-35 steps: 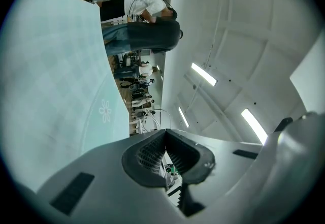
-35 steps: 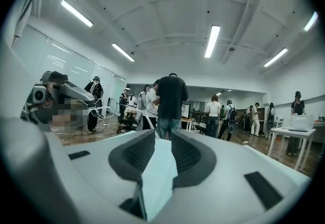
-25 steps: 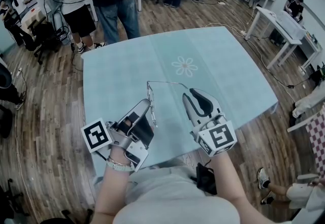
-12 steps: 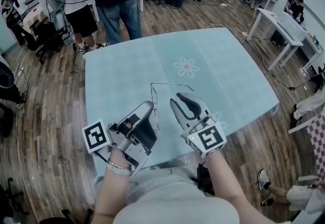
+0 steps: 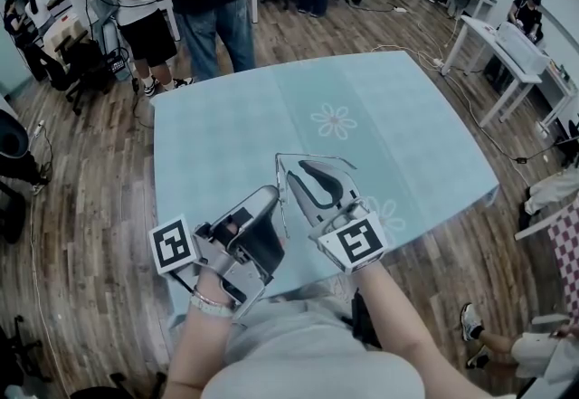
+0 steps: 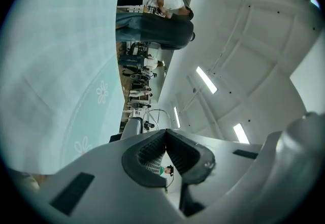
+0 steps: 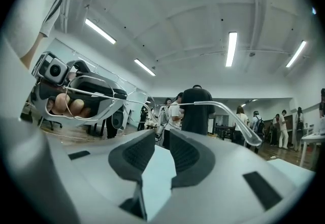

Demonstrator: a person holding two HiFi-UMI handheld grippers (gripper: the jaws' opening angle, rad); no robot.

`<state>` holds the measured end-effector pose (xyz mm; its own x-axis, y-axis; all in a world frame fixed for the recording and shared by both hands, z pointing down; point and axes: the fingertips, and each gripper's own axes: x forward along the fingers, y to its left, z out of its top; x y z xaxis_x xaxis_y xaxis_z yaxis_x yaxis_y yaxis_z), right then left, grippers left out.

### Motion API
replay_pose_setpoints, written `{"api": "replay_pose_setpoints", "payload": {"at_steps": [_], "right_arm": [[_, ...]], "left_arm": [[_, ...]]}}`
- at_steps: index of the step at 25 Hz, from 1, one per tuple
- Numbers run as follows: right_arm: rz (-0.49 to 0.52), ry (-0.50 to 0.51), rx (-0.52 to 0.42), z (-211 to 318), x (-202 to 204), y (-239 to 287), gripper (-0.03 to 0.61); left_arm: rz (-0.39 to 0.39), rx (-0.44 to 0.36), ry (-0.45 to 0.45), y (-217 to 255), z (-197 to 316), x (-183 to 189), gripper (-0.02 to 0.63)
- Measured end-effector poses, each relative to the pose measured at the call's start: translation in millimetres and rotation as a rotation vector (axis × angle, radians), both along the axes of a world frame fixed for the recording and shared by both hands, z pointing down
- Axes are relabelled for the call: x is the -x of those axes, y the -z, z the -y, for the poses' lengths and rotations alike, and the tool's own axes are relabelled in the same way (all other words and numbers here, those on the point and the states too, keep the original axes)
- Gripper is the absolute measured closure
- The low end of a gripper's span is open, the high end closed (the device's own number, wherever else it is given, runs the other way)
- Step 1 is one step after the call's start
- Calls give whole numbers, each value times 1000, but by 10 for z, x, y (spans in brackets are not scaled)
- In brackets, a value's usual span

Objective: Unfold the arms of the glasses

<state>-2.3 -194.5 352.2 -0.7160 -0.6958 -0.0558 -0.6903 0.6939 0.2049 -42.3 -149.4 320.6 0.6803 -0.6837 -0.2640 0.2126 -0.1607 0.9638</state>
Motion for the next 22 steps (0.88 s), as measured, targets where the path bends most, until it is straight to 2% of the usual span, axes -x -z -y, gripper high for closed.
{"api": "replay_pose_setpoints", "payload": {"at_steps": [5, 13, 18, 22], "right_arm": [[-1, 22, -23, 16, 96, 32, 483], [-79, 42, -80, 36, 237, 35, 483], [-90, 47, -90, 47, 232, 25, 486], [-111, 36, -115, 51, 244, 17, 537]], "left_arm": [[-15, 13, -11, -3, -32, -6, 604], [-23, 38, -23, -28, -30, 5, 604], [-26, 47, -31, -40, -47, -44, 604], [-27, 55, -32, -69, -42, -34, 604]]}}
